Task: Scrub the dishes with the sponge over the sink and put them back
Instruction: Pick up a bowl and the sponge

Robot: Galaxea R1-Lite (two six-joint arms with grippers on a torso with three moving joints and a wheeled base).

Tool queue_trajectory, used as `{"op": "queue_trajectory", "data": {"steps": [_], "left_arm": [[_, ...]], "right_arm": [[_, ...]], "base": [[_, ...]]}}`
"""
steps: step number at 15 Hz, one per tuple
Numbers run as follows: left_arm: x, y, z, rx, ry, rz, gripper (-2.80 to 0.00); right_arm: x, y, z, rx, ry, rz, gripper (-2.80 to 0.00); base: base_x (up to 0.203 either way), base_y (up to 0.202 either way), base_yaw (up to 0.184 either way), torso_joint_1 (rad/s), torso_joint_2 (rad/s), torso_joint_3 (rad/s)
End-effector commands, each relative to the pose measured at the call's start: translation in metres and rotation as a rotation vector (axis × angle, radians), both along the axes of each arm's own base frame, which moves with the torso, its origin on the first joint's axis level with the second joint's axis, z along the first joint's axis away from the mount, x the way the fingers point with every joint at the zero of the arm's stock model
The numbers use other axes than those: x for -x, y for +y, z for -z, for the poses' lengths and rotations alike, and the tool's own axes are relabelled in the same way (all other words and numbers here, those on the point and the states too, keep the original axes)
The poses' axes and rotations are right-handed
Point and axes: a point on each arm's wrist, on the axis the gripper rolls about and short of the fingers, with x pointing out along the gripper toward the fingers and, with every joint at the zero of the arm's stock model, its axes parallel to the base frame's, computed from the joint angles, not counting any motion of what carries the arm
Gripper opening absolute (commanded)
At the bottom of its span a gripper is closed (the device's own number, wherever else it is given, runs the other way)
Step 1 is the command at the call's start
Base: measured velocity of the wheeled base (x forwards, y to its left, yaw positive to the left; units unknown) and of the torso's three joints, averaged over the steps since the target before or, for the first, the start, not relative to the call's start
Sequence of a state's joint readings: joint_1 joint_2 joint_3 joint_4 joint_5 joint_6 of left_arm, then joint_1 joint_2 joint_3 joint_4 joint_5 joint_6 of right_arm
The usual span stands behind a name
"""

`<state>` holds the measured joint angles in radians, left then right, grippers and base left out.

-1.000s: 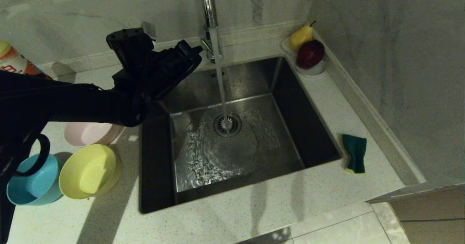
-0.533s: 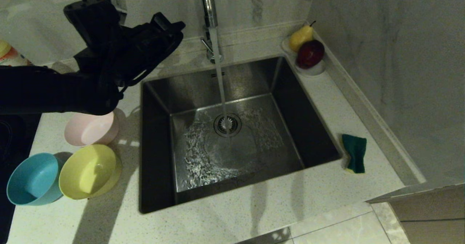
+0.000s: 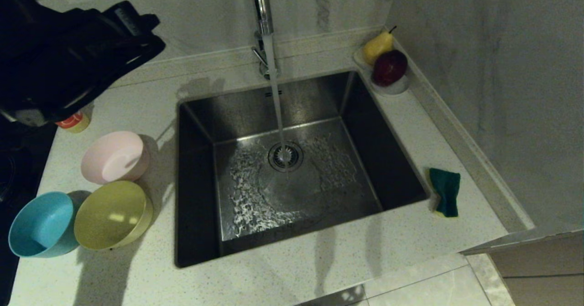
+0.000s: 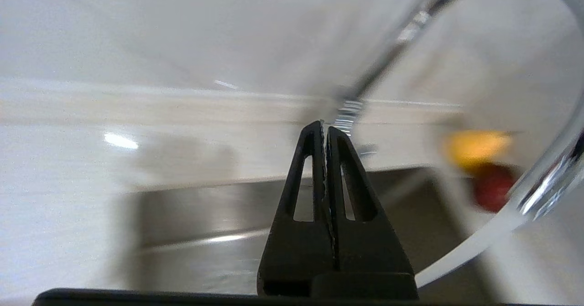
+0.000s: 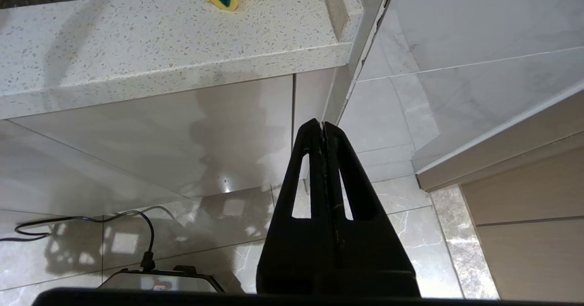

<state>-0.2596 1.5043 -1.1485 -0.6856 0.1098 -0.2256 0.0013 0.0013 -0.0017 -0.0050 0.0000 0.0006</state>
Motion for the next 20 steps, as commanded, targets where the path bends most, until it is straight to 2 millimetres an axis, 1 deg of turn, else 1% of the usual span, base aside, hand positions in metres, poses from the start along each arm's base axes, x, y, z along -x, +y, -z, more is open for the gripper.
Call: {"op": "queue_trajectory", "data": {"steps": [1,3,5,8,10,11,13,15,16,18,19,20], "left_arm": [[0.083,0.024,-0.017,-0.009,-0.108,-0.099,-2.80],[0.136,0.039,-0.006,-0.017,-0.122,-0.157,-2.80],[0.189,0.055,0.017,-0.025,-0.124,-0.217,-2.80],[0.252,0.072,0.051,-0.044,-0.149,-0.342,-2.80],[0.285,0.075,0.073,-0.066,-0.143,-0.398,-2.80],[0.296,0.076,0.084,-0.080,-0.122,-0.422,-2.80],[0.311,0.075,0.111,-0.101,-0.078,-0.449,-2.80],[0.316,0.074,0.157,-0.133,-0.032,-0.433,-2.80],[0.311,0.073,0.180,-0.165,0.003,-0.415,-2.80],[0.293,0.071,0.224,-0.242,0.117,-0.387,-2.80],[0.286,0.071,0.242,-0.271,0.164,-0.371,-2.80],[0.281,0.070,0.256,-0.298,0.188,-0.320,-2.80]], "right_arm": [[0.000,0.000,0.000,0.000,0.000,0.000,-2.80],[0.000,0.000,0.000,-0.001,-0.001,0.000,-2.80],[0.000,0.000,0.000,0.000,0.000,0.000,-2.80],[0.000,0.000,0.000,-0.001,-0.001,0.000,-2.80],[0.000,0.000,-0.001,-0.001,-0.002,0.000,-2.80],[0.000,0.000,0.000,0.001,-0.001,0.000,-2.80],[0.000,0.000,0.000,-0.001,-0.001,0.000,-2.80],[0.000,0.000,0.000,0.000,0.001,0.000,-2.80],[0.000,0.000,0.000,-0.001,0.001,0.000,-2.80],[0.000,0.000,0.000,-0.001,-0.001,0.000,-2.80],[0.000,0.000,0.000,0.000,-0.001,0.000,-2.80],[0.000,0.000,0.000,0.000,-0.002,0.000,-2.80]], "base": [[0.000,0.000,0.000,0.000,0.00,0.000],[0.000,0.000,0.000,0.000,0.00,0.000],[0.000,0.000,0.000,0.000,0.00,0.000],[0.000,0.000,0.000,0.000,0.00,0.000],[0.000,0.000,0.000,0.000,0.00,0.000],[0.000,0.000,0.000,0.000,0.00,0.000],[0.000,0.000,0.000,0.000,0.00,0.000],[0.000,0.000,0.000,0.000,0.00,0.000],[0.000,0.000,0.000,0.000,0.00,0.000],[0.000,0.000,0.000,0.000,0.00,0.000],[0.000,0.000,0.000,0.000,0.00,0.000],[0.000,0.000,0.000,0.000,0.00,0.000]]}}
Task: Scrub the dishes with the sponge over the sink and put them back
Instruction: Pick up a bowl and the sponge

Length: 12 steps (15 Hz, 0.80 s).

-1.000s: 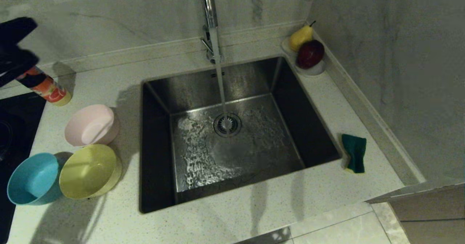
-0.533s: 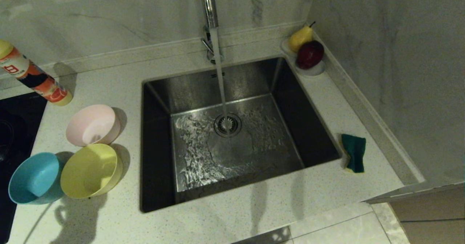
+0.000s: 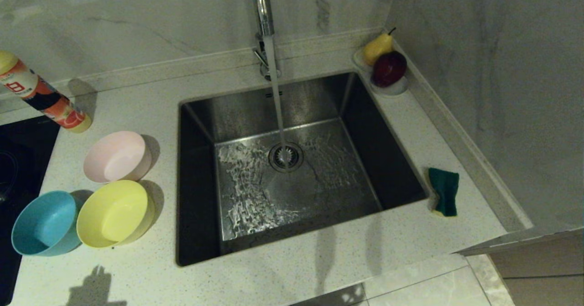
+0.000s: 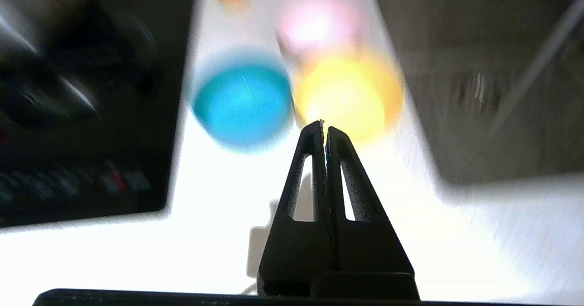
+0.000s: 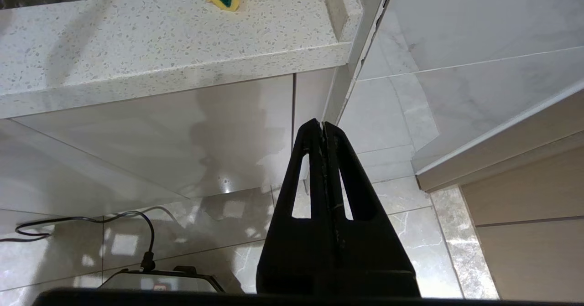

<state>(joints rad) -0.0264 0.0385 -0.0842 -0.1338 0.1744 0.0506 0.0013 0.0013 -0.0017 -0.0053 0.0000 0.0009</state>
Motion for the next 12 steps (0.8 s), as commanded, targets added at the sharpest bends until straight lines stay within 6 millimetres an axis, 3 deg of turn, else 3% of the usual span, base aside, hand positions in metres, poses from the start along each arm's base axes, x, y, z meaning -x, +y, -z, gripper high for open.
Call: {"op": "queue_trajectory", "data": {"steps": [1,3,12], "left_arm": [[-0.0069,-0.0032,0.0305,-0.028,0.049,0.127,-2.80],[-0.0078,-0.0039,0.0382,-0.036,0.115,0.156,-2.80],[-0.0077,-0.0039,0.0363,0.002,0.093,0.161,-2.80]], "right_arm": [[0.0000,0.0000,0.0000,0.000,0.000,0.000,-2.80],[0.0000,0.0000,0.0000,0.001,0.000,0.000,-2.80],[0.0000,0.0000,0.0000,0.001,0.000,0.000,-2.80]], "base": [[0.000,0.000,0.000,0.000,0.00,0.000],[0.000,0.000,0.000,0.000,0.00,0.000],[0.000,0.000,0.000,0.000,0.00,0.000]]}}
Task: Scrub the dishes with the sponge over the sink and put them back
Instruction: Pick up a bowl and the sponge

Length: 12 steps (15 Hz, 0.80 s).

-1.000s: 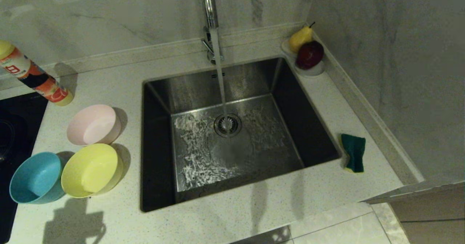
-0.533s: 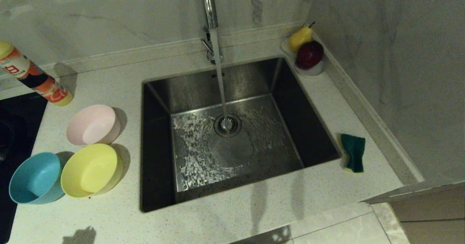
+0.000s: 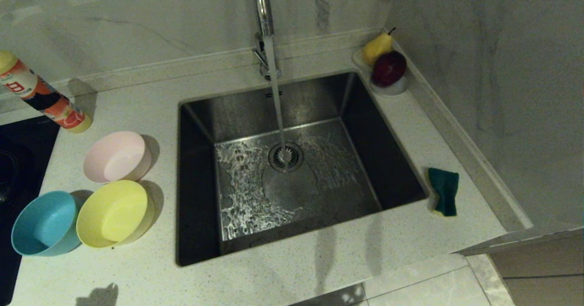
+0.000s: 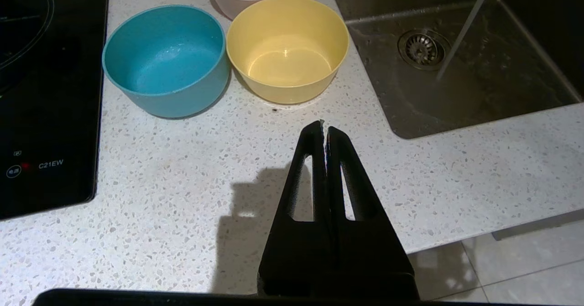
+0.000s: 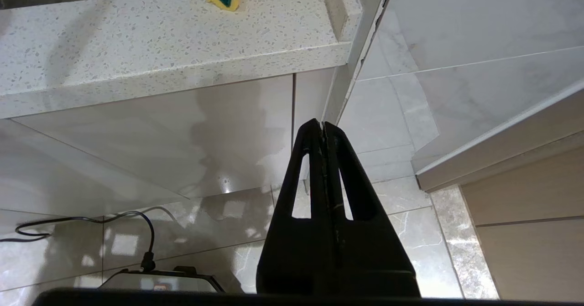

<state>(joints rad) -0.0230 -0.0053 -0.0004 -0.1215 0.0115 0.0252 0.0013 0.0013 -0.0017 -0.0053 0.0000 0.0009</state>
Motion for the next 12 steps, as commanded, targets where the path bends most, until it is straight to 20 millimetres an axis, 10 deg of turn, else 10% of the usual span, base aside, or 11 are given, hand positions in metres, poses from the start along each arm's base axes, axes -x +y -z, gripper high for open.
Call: {"op": "queue_trajectory", "data": {"steps": [1,12], "left_arm": [[-0.0037,-0.0001,0.0110,-0.001,0.043,-0.001,-2.80],[-0.0037,-0.0001,0.0110,0.000,0.043,-0.001,-2.80]], "right_arm": [[0.0000,0.0000,-0.0001,0.000,-0.001,0.000,-2.80],[0.0013,-0.0001,0.0001,0.022,0.016,0.005,-2.80]], "base": [[0.000,0.000,0.000,0.000,0.00,0.000],[0.000,0.000,0.000,0.000,0.00,0.000]]}}
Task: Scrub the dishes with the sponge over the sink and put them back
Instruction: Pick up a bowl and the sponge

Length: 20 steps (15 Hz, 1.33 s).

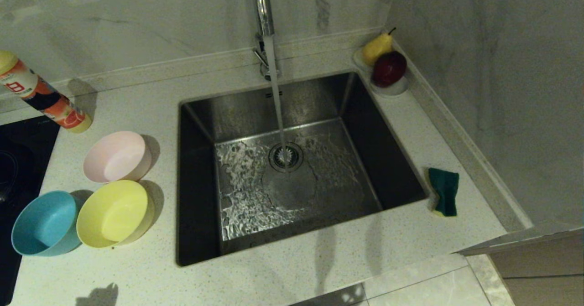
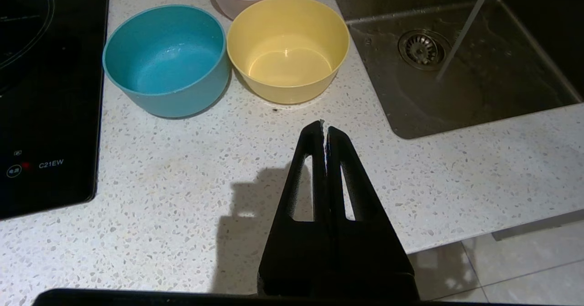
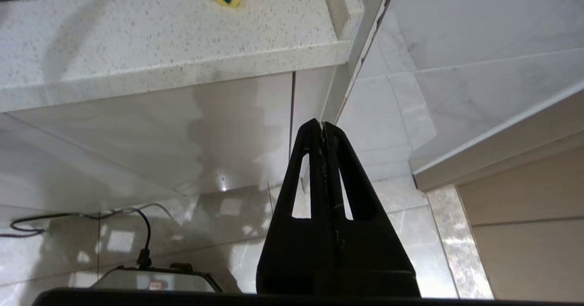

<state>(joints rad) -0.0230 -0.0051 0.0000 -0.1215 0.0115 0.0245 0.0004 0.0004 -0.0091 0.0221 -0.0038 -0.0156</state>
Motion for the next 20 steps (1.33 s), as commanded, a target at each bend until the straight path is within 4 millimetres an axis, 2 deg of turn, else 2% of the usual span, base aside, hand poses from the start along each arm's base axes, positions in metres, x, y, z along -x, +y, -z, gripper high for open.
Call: {"op": "queue_trajectory", "data": {"steps": [1,4,5,7,12,17,20], "left_arm": [[-0.004,0.000,0.011,-0.001,0.041,-0.001,-2.80],[-0.004,0.000,0.011,-0.001,0.042,-0.001,-2.80],[-0.004,0.000,0.011,-0.001,0.042,-0.001,-2.80],[-0.004,0.000,0.011,-0.001,0.042,-0.001,-2.80],[-0.004,0.000,0.011,-0.001,0.042,-0.001,-2.80],[-0.004,0.000,0.011,-0.001,0.042,-0.001,-2.80],[-0.004,0.000,0.011,-0.001,0.042,-0.001,-2.80]], "right_arm": [[0.003,0.000,-0.009,0.013,-0.028,-0.004,-2.80],[0.017,0.001,-0.062,0.022,-0.123,-0.056,-2.80],[0.019,0.002,-0.082,0.025,-0.114,-0.091,-2.80],[0.012,0.004,-0.105,0.048,-0.015,-0.151,-2.80],[-0.032,0.006,-0.138,0.109,0.182,-0.294,-2.80],[-0.107,0.006,-0.152,0.155,0.361,-0.319,-2.80],[-0.134,0.011,-0.154,0.179,0.414,-0.346,-2.80]], "base": [[0.000,0.000,0.000,0.000,0.00,0.000],[0.000,0.000,0.000,0.000,0.00,0.000],[0.000,0.000,0.000,0.000,0.00,0.000],[0.000,0.000,0.000,0.000,0.00,0.000],[0.000,0.000,0.000,0.000,0.00,0.000],[0.000,0.000,0.000,0.000,0.00,0.000],[0.000,0.000,0.000,0.000,0.00,0.000]]}}
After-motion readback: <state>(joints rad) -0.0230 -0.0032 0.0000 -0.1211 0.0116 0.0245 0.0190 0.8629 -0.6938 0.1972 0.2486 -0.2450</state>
